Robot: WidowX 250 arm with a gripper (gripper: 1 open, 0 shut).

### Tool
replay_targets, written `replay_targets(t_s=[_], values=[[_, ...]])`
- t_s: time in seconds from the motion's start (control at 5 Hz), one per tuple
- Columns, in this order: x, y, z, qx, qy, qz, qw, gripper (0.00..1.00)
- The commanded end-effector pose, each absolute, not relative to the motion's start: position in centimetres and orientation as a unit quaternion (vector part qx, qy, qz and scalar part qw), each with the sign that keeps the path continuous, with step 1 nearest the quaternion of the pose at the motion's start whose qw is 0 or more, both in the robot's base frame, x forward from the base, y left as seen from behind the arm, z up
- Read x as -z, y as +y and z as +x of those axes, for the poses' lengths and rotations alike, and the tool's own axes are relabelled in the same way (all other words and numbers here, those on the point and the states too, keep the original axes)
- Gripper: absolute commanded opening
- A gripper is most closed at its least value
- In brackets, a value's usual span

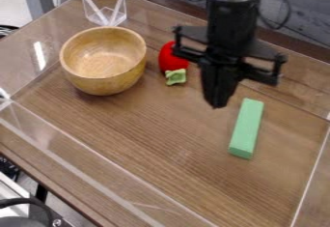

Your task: Put the green stick in the brown bowl

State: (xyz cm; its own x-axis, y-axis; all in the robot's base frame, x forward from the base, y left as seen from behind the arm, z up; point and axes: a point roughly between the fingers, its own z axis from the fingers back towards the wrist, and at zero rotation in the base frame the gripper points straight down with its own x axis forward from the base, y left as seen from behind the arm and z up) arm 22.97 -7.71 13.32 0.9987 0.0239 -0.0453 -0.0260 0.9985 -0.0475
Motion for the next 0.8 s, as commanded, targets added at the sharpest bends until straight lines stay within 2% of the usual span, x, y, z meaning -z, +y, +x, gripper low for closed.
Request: replay_targets(t_s=[0.0,0.4,0.6], values=[[-14.7,-9.6,24.5,-0.015,0.001,-0.032,0.999,0.0],[-17.6,-7.5,25.3,-0.043,-0.005,-0.036,0.998,0.0],[-16.1,-7.5,25.8,-0.039,0.001,-0.032,0.999,1.0]])
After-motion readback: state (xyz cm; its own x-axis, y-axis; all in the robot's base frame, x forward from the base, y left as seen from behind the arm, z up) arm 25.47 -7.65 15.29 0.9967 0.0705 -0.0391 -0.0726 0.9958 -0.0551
